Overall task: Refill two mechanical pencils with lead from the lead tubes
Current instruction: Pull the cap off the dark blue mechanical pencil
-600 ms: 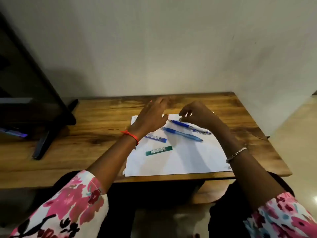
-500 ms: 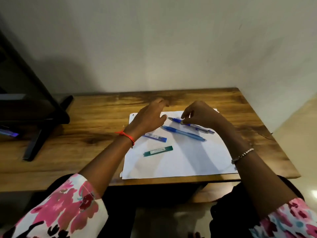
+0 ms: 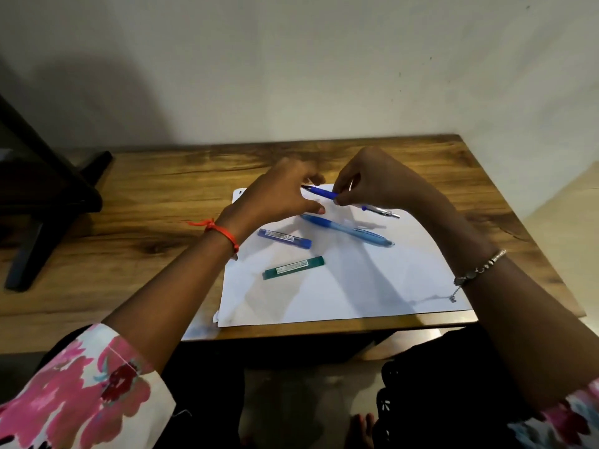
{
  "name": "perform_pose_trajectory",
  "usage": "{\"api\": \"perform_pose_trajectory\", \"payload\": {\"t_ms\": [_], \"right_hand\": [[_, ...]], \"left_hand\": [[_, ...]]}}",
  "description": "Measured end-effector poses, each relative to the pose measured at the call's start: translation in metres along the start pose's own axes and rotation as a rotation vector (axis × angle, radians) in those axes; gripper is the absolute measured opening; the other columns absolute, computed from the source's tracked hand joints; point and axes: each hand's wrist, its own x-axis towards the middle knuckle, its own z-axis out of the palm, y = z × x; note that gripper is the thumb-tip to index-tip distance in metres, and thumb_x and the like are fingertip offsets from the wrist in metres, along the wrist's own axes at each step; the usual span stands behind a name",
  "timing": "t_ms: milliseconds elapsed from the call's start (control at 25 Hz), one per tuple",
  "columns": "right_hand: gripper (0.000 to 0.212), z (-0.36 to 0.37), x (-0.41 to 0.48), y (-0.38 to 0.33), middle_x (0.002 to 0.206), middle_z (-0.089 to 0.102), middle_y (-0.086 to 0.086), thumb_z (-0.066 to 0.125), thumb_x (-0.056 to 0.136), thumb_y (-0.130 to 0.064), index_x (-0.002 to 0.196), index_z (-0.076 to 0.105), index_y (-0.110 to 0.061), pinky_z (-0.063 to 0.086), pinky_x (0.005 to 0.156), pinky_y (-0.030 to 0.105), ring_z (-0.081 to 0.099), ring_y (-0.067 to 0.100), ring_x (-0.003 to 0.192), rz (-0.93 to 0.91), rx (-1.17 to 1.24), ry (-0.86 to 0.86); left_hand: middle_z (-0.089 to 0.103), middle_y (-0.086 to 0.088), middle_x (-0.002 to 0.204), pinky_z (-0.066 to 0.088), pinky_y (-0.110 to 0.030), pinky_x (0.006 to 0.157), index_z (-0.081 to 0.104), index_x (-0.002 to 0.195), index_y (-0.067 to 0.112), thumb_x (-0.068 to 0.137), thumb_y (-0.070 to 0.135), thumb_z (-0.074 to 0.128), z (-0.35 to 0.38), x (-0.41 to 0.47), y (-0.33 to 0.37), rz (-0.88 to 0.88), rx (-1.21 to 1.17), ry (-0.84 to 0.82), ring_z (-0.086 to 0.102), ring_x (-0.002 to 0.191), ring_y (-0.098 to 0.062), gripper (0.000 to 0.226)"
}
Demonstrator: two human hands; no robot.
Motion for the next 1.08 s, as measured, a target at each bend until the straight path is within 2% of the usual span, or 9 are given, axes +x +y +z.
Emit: {"api": "perform_pose_trajectory", "payload": {"t_ms": [80, 160, 240, 360, 520, 640, 800, 1080], "right_hand": [[0.018, -0.002, -0.003, -0.008, 0.068, 0.068, -0.005, 0.071, 0.077, -0.014, 0.094, 0.074, -0.011, 0.041, 0.056, 0.018, 0.054, 0.007, 0.056, -0.029, 0.1, 0.007], [0.013, -0.006, -0.008, -0.009, 0.052, 0.063, -0.013, 0.07, 0.079, -0.016, 0.09, 0.075, -0.014, 0.044, 0.051, 0.015, 0.056, 0.003, 0.05, -0.012, 0.233, -0.012], [0.013, -0.011, -0.011, -0.003, 0.059, 0.068, -0.005, 0.071, 0.079, -0.016, 0.088, 0.074, -0.007, 0.048, 0.048, 0.017, 0.059, 0.007, 0.05, 0.036, 0.37, -0.037], [0.018, -0.018, -0.015, 0.008, 0.071, 0.071, 0.008, 0.07, 0.08, -0.011, 0.091, 0.072, 0.002, 0.051, 0.047, 0.023, 0.062, 0.015, 0.052, 0.062, 0.533, 0.0], [0.015, -0.02, -0.015, 0.013, 0.071, 0.072, 0.012, 0.069, 0.078, -0.003, 0.09, 0.07, 0.007, 0.053, 0.052, 0.023, 0.066, 0.02, 0.056, 0.035, 0.733, 0.044], [0.012, -0.017, -0.013, 0.01, 0.063, 0.072, 0.007, 0.067, 0.079, -0.004, 0.088, 0.07, 0.004, 0.054, 0.054, 0.021, 0.067, 0.018, 0.056, 0.029, 0.836, 0.068], [0.01, -0.012, -0.009, 0.006, 0.064, 0.072, 0.002, 0.06, 0.085, -0.006, 0.086, 0.069, -0.001, 0.053, 0.055, 0.018, 0.064, 0.011, 0.056, 0.023, 1.059, 0.179], [0.013, -0.001, -0.003, 0.002, 0.067, 0.072, 0.004, 0.061, 0.085, -0.009, 0.077, 0.069, -0.002, 0.053, 0.059, 0.022, 0.065, 0.017, 0.061, 0.13, 1.245, 0.266]], "left_hand": [[0.071, -0.008, 0.102, 0.052, -0.038, 0.082, 0.069, 0.104, 0.015, 0.072, 0.023, 0.074, -0.001, -0.002, 0.005, 0.051, -0.003, 0.016, 0.063, 0.093, -0.021, 0.033], [0.073, -0.011, 0.088, 0.051, -0.031, 0.071, 0.073, 0.095, 0.013, 0.074, 0.018, 0.072, -0.006, -0.003, 0.006, 0.061, -0.029, 0.049, 0.063, 0.079, -0.019, 0.021], [0.072, -0.012, 0.077, 0.037, -0.009, 0.053, 0.074, 0.091, 0.01, 0.076, 0.015, 0.07, -0.017, -0.006, 0.0, 0.016, -0.07, 0.068, 0.057, 0.061, -0.004, 0.017], [0.062, 0.003, 0.061, 0.033, -0.004, 0.047, 0.074, 0.088, 0.009, 0.077, 0.016, 0.07, -0.032, -0.01, -0.013, -0.073, -0.106, 0.053, 0.05, 0.048, 0.008, 0.014], [0.068, 0.011, 0.06, 0.039, 0.002, 0.054, 0.073, 0.09, 0.012, 0.077, 0.018, 0.071, -0.031, -0.014, -0.014, -0.147, -0.237, -0.02, 0.058, 0.054, 0.01, 0.015], [0.071, 0.015, 0.06, 0.053, -0.013, 0.069, 0.069, 0.086, 0.018, 0.079, 0.02, 0.068, -0.026, -0.013, -0.001, -0.143, -0.471, -0.072, 0.069, 0.061, -0.003, 0.007], [0.075, 0.001, 0.071, 0.059, -0.026, 0.063, 0.069, 0.084, 0.012, 0.084, 0.017, 0.061, -0.023, -0.015, 0.012, -0.214, -0.832, -0.106, 0.072, 0.068, -0.017, 0.009], [0.075, -0.002, 0.071, 0.057, -0.024, 0.056, 0.067, 0.089, 0.005, 0.088, 0.014, 0.054, -0.025, -0.02, 0.022, -0.346, -1.067, -0.201, 0.072, 0.069, -0.013, 0.016]]}}
